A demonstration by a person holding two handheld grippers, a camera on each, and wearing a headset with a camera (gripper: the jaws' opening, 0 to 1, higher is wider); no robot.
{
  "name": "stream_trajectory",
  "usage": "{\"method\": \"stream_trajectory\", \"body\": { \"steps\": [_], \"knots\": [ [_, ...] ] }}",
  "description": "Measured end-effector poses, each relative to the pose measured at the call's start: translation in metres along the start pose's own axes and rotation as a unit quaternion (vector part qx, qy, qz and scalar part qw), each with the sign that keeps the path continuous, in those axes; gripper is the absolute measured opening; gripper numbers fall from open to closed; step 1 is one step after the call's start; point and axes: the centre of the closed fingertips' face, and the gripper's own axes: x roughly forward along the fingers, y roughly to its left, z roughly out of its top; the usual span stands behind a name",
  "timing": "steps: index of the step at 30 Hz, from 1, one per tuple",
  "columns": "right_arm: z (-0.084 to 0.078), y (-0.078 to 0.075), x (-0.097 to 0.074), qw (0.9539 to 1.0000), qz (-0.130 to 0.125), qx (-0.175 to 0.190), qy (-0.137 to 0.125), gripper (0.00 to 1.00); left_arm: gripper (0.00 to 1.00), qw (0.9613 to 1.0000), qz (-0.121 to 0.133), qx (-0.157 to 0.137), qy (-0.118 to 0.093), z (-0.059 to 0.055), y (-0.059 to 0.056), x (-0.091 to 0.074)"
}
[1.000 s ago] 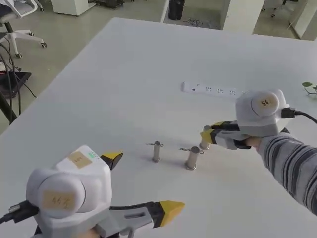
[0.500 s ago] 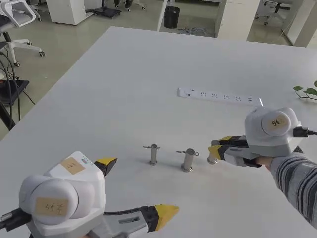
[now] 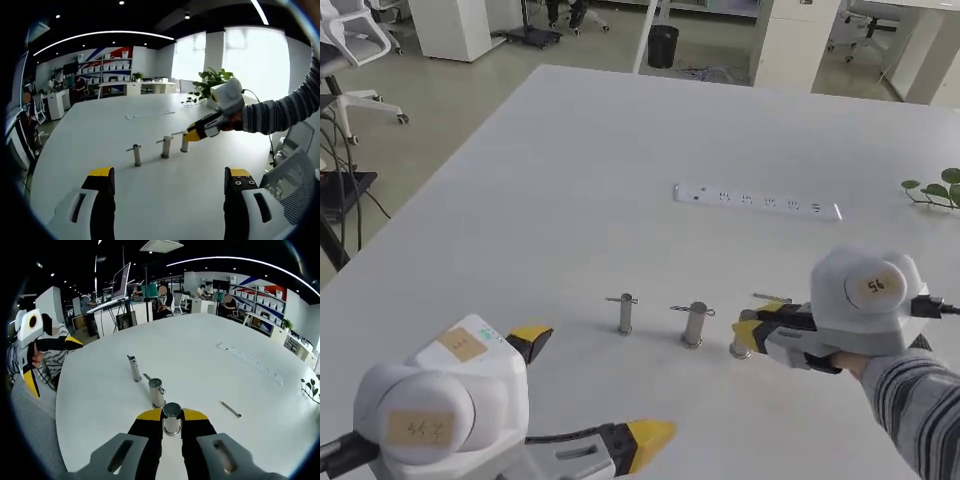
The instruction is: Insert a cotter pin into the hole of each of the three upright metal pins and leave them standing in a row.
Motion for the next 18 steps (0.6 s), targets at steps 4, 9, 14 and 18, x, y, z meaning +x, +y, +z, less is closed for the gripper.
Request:
{"method": "stream_trajectory", "body": {
  "steps": [4, 9, 14, 18],
  "knots": [
    [-0.001, 0.010, 0.001, 1.0000, 0.001, -0.007, 0.001, 0.08, 0.89, 1.0000, 0.000, 0.000, -0.001, 0.000, -0.001, -0.002],
    [-0.002, 0.022, 0.001, 1.0000, 0.002, 0.002, -0.004, 0.08, 0.89, 1.0000, 0.000, 0.002, -0.002, 0.000, -0.001, -0.004],
    [-0.007, 0.032, 0.003, 1.0000, -0.004, 0.003, -0.001, 0.08, 0.89, 1.0000, -0.001, 0.002, -0.003, 0.000, -0.003, -0.005],
    [-0.011, 0.038, 0.006, 0.9999, -0.004, 0.015, -0.001, 0.08, 0.89, 1.0000, -0.001, 0.002, -0.003, -0.001, -0.003, -0.006]
  ]
}}
